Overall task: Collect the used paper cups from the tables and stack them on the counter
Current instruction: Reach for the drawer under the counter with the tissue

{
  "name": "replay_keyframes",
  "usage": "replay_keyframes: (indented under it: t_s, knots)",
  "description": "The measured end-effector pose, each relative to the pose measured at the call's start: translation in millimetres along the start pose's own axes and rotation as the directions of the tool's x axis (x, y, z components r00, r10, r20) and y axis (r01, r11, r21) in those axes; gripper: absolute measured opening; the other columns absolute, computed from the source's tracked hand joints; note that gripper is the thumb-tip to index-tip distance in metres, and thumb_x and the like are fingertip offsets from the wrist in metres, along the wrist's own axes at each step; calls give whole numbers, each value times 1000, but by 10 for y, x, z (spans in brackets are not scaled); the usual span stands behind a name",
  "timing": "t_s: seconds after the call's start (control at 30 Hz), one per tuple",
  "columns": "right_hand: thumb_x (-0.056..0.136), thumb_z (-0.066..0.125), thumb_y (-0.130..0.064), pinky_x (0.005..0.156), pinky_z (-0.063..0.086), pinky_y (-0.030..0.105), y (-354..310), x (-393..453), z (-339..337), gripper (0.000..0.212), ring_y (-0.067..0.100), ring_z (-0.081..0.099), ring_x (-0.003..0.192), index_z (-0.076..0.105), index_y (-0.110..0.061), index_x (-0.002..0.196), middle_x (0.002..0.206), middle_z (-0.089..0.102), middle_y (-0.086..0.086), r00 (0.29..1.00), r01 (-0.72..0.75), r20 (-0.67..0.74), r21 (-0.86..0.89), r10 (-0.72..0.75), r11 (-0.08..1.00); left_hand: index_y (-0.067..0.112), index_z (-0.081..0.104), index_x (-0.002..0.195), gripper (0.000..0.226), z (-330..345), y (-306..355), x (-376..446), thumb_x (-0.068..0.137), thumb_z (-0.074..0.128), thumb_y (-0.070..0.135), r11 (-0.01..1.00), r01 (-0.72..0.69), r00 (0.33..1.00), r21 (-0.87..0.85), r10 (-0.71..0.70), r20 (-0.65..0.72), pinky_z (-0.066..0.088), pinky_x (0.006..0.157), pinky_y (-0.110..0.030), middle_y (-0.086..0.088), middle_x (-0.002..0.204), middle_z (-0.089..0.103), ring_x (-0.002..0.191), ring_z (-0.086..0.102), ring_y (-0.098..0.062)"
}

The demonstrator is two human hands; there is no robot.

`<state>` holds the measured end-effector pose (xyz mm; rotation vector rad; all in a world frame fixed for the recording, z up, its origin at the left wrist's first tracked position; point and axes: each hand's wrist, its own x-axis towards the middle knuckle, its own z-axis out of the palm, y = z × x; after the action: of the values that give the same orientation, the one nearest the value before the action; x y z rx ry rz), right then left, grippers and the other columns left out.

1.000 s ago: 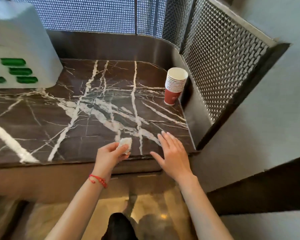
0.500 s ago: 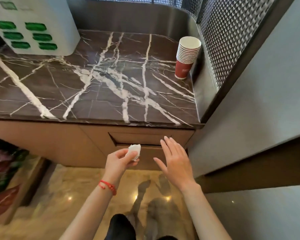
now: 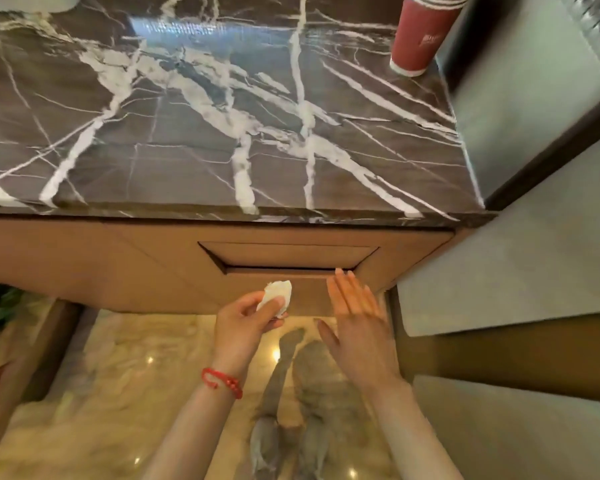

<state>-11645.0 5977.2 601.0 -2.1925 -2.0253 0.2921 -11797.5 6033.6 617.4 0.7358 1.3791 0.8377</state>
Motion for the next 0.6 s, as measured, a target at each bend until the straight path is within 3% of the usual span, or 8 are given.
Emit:
replay_keyframes:
  t_s: [0.07,0.17,0.23,0.4,0.5,0.6]
  knots:
    - [94,50,-38,115,1,35,40,89,122,64,22,17,145,26,-12,147,157,18,6,999,-15,45,19,14,1000,15,70,69,20,-1,-108,116,80,64,-1,1000,1,1000,-20,-1,4,53,54,-15,4,60,68,57,66,-10]
    - [85,68,-28,109,28,49,113,186,279,62,32,40,134,46,-2,137,145,41,15,998,-29,-49,0,29,1000,20,73,53,35,9,-257,278,79,65,-1,999,7,1000,-33,-7,15,54,56,-17,8,55,66,57,65,-11]
    - [82,71,-25,105,35,51,156,235,377,61,32,45,130,49,-1,134,141,47,15,992,-26,-127,-32,22,999,21,74,56,32,21,-335,387,80,65,1,1000,-9,1000,-26,9,30,54,57,-17,8,58,66,62,65,-14]
    - [87,65,-27,105,37,51,242,316,637,59,31,44,130,47,0,135,142,46,16,978,13,-208,-95,-33,995,20,75,63,21,52,-473,617,78,68,7,998,-35,998,-54,38,52,54,59,-18,3,66,70,67,66,-15]
    - [92,44,-31,106,36,50,247,360,750,55,31,41,133,43,-1,138,145,42,15,974,9,-224,-107,-33,994,18,76,63,21,64,-538,717,77,67,5,995,-42,996,-86,48,71,52,57,-16,2,68,72,65,67,-11]
    - [89,56,-27,108,32,51,265,410,849,59,30,37,135,38,-2,140,147,38,14,971,-1,-237,-114,-27,993,12,75,65,15,65,-598,801,77,67,5,993,-52,992,-108,64,106,52,57,-17,1,68,70,65,66,-11]
